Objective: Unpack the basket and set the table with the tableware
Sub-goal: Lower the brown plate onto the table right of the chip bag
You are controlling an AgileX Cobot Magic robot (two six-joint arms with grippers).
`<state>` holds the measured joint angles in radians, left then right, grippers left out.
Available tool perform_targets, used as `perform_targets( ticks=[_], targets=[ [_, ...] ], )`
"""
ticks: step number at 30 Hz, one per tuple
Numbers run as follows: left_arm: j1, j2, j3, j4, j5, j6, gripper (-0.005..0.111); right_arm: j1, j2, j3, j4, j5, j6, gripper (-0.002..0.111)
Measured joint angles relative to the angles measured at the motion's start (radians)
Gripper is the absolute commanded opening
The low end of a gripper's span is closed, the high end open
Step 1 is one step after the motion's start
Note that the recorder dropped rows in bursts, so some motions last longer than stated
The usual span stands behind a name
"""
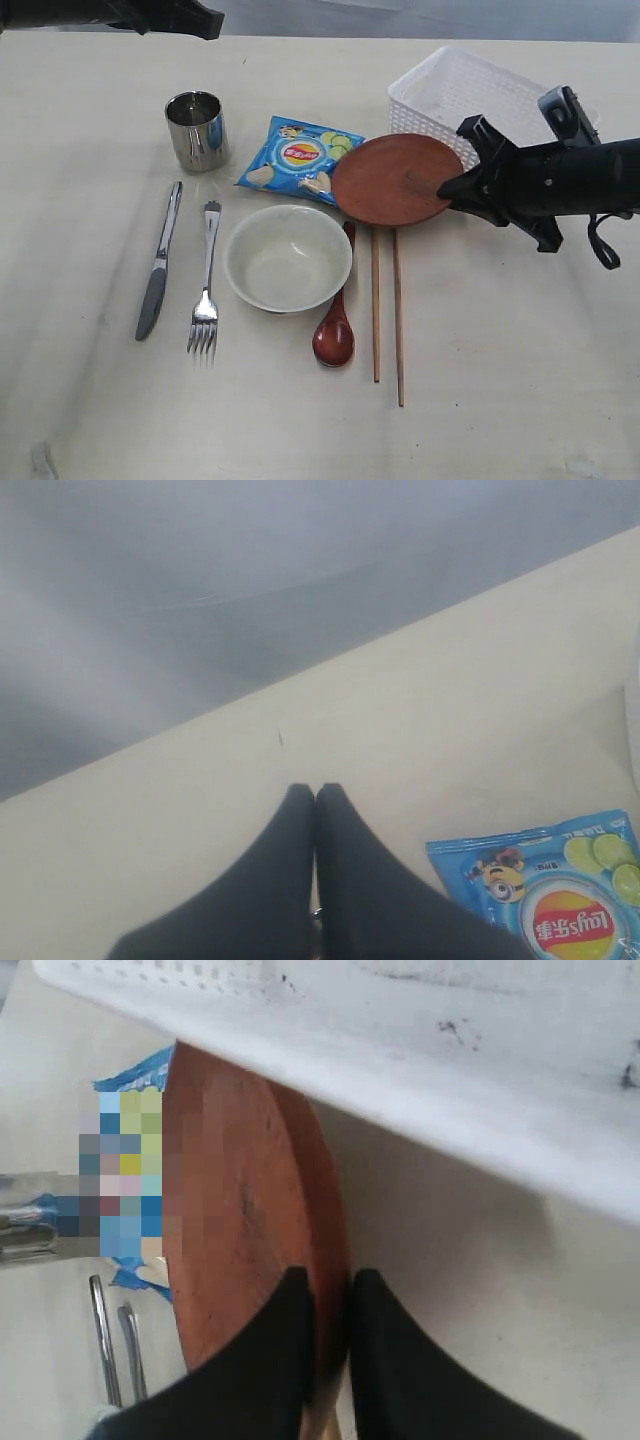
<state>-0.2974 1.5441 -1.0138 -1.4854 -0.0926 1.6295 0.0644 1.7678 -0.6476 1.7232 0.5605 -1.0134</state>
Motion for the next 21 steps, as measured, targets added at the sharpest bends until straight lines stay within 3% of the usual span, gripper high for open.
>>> perform_targets(
  ticks=[21],
  targets=[
    [0.000, 0.000, 0.000, 0.000, 0.000, 0.000, 0.000, 0.000, 0.162, -0.185, 0.012, -0.062, -0.017, -0.001]
  ],
)
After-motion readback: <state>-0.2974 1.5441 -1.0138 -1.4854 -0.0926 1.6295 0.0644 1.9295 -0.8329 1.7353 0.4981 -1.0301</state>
